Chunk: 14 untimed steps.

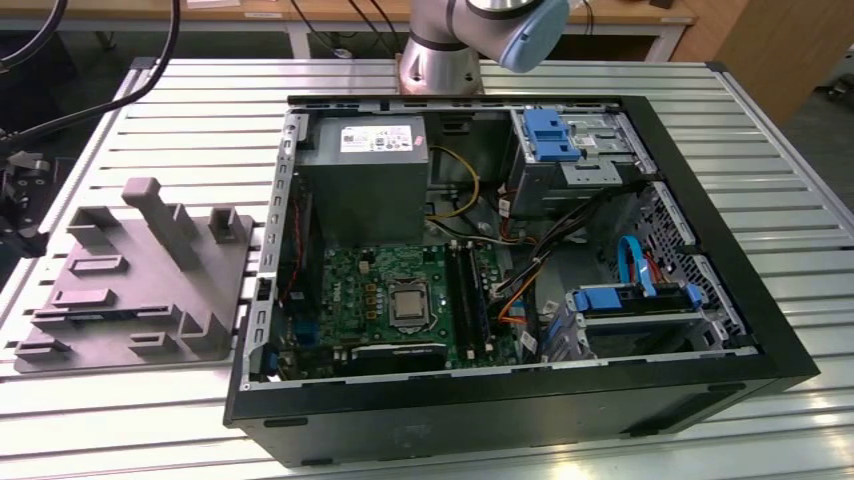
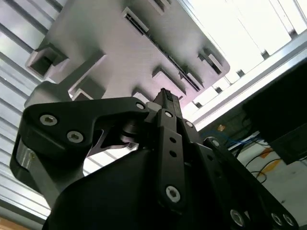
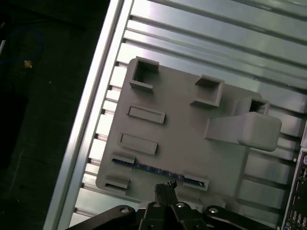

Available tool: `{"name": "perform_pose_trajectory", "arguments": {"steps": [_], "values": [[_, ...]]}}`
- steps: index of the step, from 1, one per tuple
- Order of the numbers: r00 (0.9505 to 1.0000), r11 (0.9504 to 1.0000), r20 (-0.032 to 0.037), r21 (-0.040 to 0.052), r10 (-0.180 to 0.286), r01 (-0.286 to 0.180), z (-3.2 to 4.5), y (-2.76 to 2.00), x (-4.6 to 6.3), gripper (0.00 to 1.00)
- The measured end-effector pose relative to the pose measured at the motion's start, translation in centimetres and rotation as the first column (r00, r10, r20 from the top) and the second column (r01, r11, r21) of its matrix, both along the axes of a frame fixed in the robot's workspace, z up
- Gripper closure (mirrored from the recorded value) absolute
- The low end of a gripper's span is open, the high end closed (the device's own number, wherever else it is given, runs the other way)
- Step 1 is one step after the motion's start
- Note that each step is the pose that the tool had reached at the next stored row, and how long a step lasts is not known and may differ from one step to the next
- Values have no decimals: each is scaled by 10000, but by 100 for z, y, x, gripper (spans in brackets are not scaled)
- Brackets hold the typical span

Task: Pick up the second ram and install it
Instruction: 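Pick up the second ram and move it above second insertion slot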

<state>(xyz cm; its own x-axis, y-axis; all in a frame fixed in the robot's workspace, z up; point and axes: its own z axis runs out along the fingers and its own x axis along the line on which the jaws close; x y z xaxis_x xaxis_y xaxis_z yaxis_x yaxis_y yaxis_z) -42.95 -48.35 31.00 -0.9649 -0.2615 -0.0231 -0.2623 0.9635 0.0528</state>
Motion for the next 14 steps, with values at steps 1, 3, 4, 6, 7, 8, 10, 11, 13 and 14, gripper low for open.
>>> {"name": "perform_pose_trajectory", "arguments": {"steps": [1, 3, 4, 6, 7, 8, 10, 11, 13, 14], "values": [[9998, 9998, 0, 0, 179, -179, -3, 0, 0, 90], [9985, 9985, 0, -1, 539, -539, -8, 0, 0, 90], [9974, 9974, -1, -1, 718, -718, -10, 0, 0, 90], [9941, 9941, -1, -1, 1087, -1087, -17, 0, 0, 90], [9919, 9919, 0, -1, 1266, -1266, -20, 0, 0, 90], [9895, 9895, 0, 0, 1444, -1444, -23, 0, 0, 90], [9837, 9837, 0, 0, 1799, -1799, -29, 0, 0, 90], [9803, 9803, 0, -1, 1975, -1975, -32, 0, 0, 90], [9722, 9722, 0, -1, 2342, -2342, -38, 0, 0, 90], [9678, 9678, -1, -1, 2518, -2518, -41, 0, 0, 90]]}}
